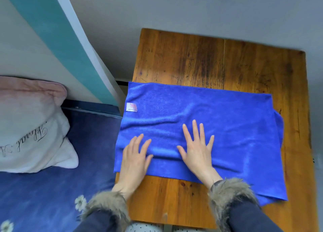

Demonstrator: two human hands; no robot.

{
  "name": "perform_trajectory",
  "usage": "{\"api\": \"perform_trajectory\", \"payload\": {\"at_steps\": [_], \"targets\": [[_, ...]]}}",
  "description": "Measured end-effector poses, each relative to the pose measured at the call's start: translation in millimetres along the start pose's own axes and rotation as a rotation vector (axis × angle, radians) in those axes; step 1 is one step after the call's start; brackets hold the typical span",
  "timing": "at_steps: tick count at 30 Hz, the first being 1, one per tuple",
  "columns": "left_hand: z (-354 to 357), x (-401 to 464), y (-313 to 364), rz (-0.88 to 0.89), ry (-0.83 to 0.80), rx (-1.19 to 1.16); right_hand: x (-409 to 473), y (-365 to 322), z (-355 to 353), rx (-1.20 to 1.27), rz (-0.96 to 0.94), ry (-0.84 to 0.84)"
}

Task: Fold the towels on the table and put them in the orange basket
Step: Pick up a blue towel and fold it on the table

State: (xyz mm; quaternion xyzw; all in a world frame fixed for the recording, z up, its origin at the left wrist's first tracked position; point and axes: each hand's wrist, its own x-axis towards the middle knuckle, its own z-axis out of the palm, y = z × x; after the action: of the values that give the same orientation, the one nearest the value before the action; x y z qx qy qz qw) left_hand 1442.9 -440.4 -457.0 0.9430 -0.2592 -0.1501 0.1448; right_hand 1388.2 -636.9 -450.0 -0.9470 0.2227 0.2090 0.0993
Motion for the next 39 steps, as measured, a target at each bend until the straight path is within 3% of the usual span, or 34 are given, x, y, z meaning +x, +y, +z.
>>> {"api": "perform_trajectory", "payload": {"at_steps": [3,8,11,16,23,27,31,34,36,39], "targets": [[17.1,-10.4,1.4,-0.082,-0.239,-0.031,-18.2,0.7,17.7,0.003,0.073,-0.068],[13.3,-9.8,8.9,-0.185,-0.406,0.132,-34.3,26.3,26.7,0.001,0.079,-0.097],[10.8,-3.1,16.7,-0.190,-0.436,0.147,-34.4,57.9,19.5,0.032,0.188,-0.037],[17.4,12.5,63.3,-0.024,-0.377,0.096,-51.8,126.9,9.0,0.183,0.410,0.065],[65.0,19.6,173.2,0.250,-0.440,0.196,-88.6,225.9,16.4,0.500,0.746,0.255],[90.8,10.7,219.0,0.291,-0.492,0.250,-92.5,263.8,24.1,0.715,0.834,0.195],[101.6,5.0,231.2,0.225,-0.496,0.295,-87.5,287.3,26.2,0.714,0.783,0.021],[98.5,6.8,231.6,0.213,-0.483,0.220,-89.4,283.5,19.8,0.780,0.667,0.124],[94.7,8.6,234.5,0.189,-0.443,0.144,-93.6,273.2,15.8,0.794,0.423,0.175],[88.9,11.4,247.2,0.072,-0.291,-0.063,-98.3,260.0,13.8,0.719,0.002,-0.036]]}}
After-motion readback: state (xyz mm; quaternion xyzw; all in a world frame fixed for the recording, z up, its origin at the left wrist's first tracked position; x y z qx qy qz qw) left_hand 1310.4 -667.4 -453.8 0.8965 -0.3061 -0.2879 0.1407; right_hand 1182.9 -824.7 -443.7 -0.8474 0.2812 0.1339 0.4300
